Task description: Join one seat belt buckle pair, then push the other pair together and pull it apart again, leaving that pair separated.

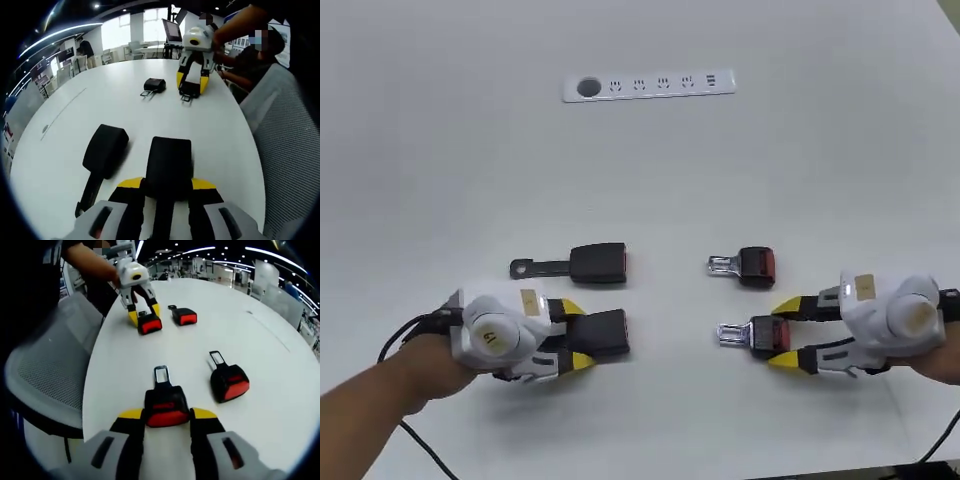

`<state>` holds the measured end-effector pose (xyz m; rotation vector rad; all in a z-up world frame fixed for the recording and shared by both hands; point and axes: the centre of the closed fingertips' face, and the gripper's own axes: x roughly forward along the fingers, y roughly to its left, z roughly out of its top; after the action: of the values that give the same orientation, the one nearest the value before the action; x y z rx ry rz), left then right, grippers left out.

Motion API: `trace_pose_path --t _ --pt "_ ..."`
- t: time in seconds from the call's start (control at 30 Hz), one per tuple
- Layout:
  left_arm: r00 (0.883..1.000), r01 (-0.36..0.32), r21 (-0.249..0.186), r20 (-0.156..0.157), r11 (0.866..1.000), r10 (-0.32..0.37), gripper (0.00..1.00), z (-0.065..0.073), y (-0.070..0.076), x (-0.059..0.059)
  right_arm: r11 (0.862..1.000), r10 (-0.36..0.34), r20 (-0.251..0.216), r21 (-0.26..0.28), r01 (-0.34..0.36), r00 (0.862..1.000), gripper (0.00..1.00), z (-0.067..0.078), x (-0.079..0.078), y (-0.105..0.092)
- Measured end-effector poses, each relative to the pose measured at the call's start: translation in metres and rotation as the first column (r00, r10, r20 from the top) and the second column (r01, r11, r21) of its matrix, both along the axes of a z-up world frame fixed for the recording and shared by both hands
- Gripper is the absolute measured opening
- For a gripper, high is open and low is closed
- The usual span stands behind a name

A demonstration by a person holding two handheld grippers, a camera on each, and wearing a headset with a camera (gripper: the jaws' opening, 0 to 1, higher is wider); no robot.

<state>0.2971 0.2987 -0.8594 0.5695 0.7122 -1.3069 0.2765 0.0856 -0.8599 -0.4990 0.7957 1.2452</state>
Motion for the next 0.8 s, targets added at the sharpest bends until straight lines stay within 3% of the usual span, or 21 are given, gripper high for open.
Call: trace_pose_path --t 0.3,0.8 --pt "0.991 0.134 0.043 -0.001 0.990 -0.134 0.34 0.0005 -0.0004 -0.0024 0.998 0.065 -0.005 -0.017 -0.065 0.998 0.36 -0.0002 -0.0004 -0.0017" --pt "0.989 0.147 0.047 -0.003 0.988 -0.147 0.34 0.0011 -0.0008 -0.0016 0.999 0.048 0.005 0.023 -0.048 0.999 0.36 0.0003 0.0006 -0.0006"
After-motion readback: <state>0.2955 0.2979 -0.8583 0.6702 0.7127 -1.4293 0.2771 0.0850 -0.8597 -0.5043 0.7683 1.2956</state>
